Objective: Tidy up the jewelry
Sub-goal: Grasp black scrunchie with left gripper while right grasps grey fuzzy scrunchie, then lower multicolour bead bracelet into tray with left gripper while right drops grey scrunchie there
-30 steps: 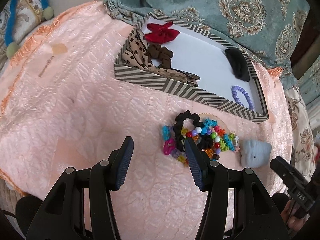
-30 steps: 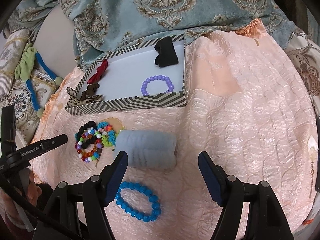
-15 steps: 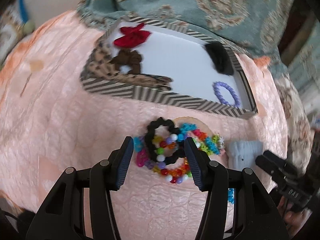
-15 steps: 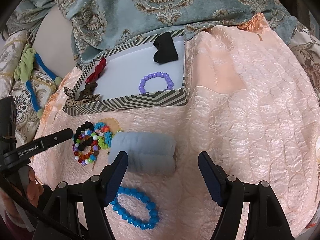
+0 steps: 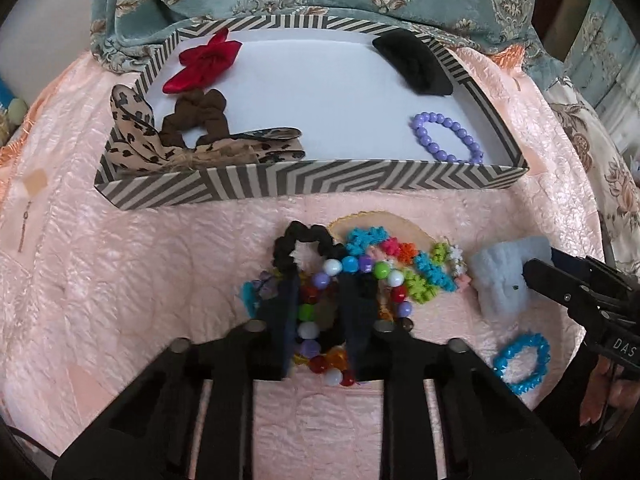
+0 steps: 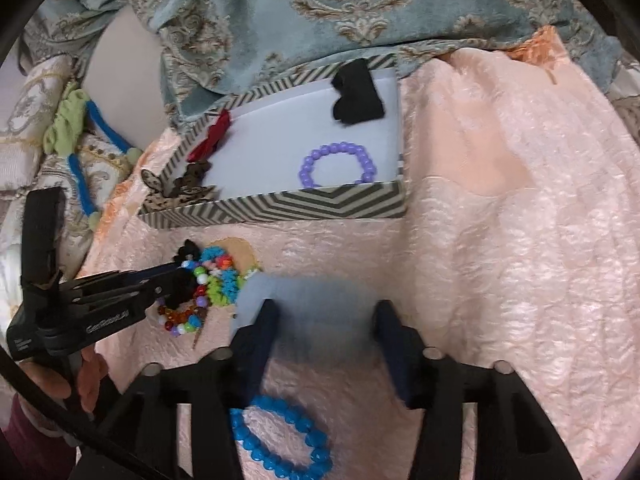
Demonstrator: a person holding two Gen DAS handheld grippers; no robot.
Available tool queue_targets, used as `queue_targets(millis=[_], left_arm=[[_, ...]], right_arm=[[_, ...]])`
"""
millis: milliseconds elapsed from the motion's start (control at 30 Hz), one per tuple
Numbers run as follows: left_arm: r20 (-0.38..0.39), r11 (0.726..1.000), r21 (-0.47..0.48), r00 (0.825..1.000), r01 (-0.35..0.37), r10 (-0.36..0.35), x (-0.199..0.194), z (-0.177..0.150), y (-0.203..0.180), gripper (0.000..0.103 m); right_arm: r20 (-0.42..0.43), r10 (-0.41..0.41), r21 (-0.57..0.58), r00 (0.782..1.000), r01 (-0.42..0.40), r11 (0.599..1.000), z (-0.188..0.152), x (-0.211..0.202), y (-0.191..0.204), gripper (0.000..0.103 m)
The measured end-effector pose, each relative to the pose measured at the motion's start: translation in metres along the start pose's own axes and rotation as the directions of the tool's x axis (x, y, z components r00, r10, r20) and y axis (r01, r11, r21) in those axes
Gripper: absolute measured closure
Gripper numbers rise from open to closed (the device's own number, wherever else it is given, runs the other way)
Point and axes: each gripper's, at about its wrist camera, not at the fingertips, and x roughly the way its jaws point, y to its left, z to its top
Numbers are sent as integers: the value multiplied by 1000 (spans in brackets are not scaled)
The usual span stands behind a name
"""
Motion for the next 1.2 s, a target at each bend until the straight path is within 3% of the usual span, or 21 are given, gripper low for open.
queue_targets(millis=[133,333,567,667,700,900,1033,1200], left_arm=[[7,998,-23,999,50,-50,-10,-2,5,97],[50,993,-47,993,105,-103,-41,-1,7,97],[72,997,-38,996,61,-58,-50,1,4,95],[27,999,-30,999,40,-39,-34,-2,3,81],[18,999,-30,999,44,-44,-28,-3,2,80],[-16,1000,14,1000,4,-4,1,0,-6,80],[-24,1000,1,1000,19,-19,4,2,-3,94],[-11,998,-30,998,62,-62,-14,0,5,95]], right_arm=[[33,-3,-32,999,4,999,1,-7,4,76],[75,15,-68,997,-10,998,4,-28,12,78],[53,12,-38,999,-10,999,2,-27,9,78],[-3,-5,9,1000,5,1000,1,-16,1,63],[-10,0,35,1000,1,999,0,-13,-3,54],[-7,19,30,1000,-19,999,-2,-7,-5,54],[23,18,5,1000,-18,1000,-3,-4,-3,70],[54,49,4,997,-50,999,-2,-16,-2,79]])
